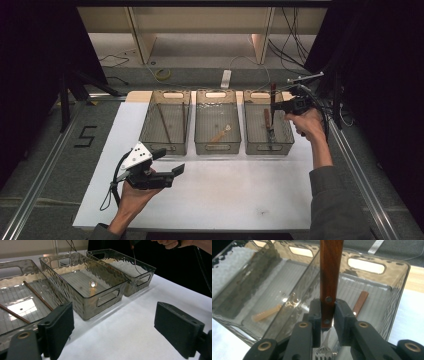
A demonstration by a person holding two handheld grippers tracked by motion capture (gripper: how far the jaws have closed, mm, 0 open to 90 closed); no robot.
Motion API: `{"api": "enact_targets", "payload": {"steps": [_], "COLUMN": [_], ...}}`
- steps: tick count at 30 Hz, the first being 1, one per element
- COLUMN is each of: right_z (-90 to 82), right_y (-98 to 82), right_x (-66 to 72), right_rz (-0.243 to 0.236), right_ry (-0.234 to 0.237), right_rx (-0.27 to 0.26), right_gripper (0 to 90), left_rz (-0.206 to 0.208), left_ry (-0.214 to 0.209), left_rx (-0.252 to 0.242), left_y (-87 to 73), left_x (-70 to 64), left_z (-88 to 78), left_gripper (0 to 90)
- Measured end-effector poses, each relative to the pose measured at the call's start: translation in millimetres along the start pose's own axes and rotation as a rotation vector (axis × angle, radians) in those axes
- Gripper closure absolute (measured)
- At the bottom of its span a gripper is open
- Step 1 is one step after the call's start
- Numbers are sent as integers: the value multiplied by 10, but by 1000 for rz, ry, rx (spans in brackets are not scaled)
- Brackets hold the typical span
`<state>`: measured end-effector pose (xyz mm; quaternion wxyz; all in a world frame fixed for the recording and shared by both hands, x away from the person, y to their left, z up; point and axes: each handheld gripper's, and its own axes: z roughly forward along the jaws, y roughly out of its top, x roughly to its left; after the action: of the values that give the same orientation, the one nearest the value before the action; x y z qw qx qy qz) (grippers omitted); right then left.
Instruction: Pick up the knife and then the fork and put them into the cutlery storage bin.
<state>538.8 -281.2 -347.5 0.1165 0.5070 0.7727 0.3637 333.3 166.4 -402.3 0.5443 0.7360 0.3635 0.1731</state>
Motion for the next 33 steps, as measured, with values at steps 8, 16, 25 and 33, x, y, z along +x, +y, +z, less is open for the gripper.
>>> {"api": "enact_targets", "payload": {"steps": [8,16,25,33], "right_z": [89,214,244,100], "right_y": [-79,-171,-144,-124], "right_x": [-5,3,17,74], "right_rz": [15,18,52,25], "right_ry": [4,4,-19,-9], "right_rx": [26,75,80,41], "right_gripper": [772,771,513,440], "left_rz": [-1,0,-2,-1], "left_ry": [1,2,3,3], "left_rx": [0,-1,-4,-4], "left_y": [0,1,0,1], "left_x": [-3,-3,-1,-4], "left_z": [-2,-3,-5,-4], "left_gripper": [157,157,157,157]}}
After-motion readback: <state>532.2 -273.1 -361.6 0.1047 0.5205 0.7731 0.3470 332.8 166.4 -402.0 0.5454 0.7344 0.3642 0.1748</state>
